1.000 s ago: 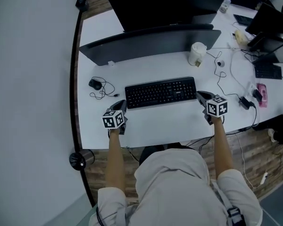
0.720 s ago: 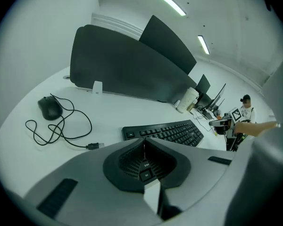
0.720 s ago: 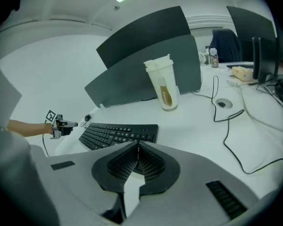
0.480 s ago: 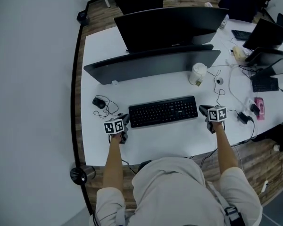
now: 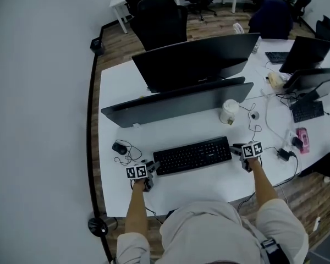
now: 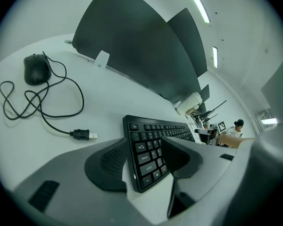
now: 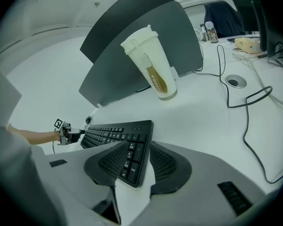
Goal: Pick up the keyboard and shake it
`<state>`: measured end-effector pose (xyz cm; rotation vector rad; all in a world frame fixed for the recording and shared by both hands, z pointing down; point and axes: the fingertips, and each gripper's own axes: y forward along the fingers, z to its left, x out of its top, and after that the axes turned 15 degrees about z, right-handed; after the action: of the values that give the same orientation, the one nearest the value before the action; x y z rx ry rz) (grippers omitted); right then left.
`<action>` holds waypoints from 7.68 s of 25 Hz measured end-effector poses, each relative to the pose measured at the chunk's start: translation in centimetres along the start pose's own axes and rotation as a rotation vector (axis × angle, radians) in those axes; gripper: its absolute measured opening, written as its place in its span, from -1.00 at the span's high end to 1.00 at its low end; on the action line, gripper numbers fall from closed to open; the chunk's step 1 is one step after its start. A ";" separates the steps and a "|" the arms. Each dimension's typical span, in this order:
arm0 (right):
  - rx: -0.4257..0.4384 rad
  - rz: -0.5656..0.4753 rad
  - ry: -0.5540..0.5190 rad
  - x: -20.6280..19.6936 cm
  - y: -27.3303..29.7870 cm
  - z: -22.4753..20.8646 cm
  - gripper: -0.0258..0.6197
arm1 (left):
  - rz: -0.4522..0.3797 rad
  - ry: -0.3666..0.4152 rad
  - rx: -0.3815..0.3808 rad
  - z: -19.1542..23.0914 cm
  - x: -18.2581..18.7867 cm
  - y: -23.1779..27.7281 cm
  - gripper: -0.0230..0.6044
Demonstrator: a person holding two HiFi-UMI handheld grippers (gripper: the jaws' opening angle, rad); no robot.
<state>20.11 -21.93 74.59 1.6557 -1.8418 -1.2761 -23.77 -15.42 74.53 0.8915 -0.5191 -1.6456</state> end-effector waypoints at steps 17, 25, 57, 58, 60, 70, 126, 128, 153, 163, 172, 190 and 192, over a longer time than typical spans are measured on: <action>0.068 0.058 0.046 1.2 3.6 -1.3 0.12 | 0.032 -0.052 0.072 1.2 1.3 2.7 0.08; 0.067 0.017 0.046 2.6 5.2 0.3 0.12 | -0.007 -0.116 0.083 1.2 1.5 2.6 0.04; 0.037 -0.061 0.087 1.8 4.3 -0.7 0.12 | -0.331 -0.558 -0.833 -5.0 1.4 -5.2 -0.11; 0.037 -0.060 0.079 2.0 4.2 -0.7 0.13 | -0.320 -0.560 -0.857 -5.3 1.3 -5.4 -0.11; 0.043 -0.053 0.065 2.2 4.3 -0.6 0.13 | -0.299 -0.571 -0.891 -5.8 0.9 -5.7 -0.11; 0.049 -0.038 0.025 2.4 4.8 -0.1 0.13 | -0.229 -0.519 -1.018 -8.7 -0.5 -5.5 -0.14; 0.938 0.315 -0.142 -2.4 1.0 9.9 0.50 | -0.094 -0.008 -0.584 -5.9 -3.9 -2.5 0.63; 0.970 0.313 -0.225 -2.1 0.2 11.7 0.52 | -0.112 0.030 -0.607 -6.9 -3.2 -2.4 0.63; 0.380 0.115 -0.942 8.7 -13.0 15.8 0.54 | -0.312 0.813 -0.404 -20.3 8.9 -13.6 0.61; -0.112 -0.002 -1.356 13.1 -18.5 19.2 0.53 | -0.372 1.410 0.060 -25.8 10.2 -18.1 0.50; -0.616 -0.130 -1.655 16.0 -20.3 21.7 0.55 | -0.187 1.757 0.620 -22.3 10.3 -15.9 0.56; -1.198 -0.422 -1.881 17.3 -27.6 30.4 0.51 | -0.465 1.609 0.950 -23.1 13.5 -19.6 0.58; -1.220 -0.459 -1.872 16.9 -27.4 30.4 0.51 | -0.479 1.588 0.973 -23.2 13.5 -20.1 0.58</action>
<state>9.31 -23.43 31.66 -0.2170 -0.2811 -3.5462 -19.23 -20.25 41.66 2.7517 0.1222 -0.4755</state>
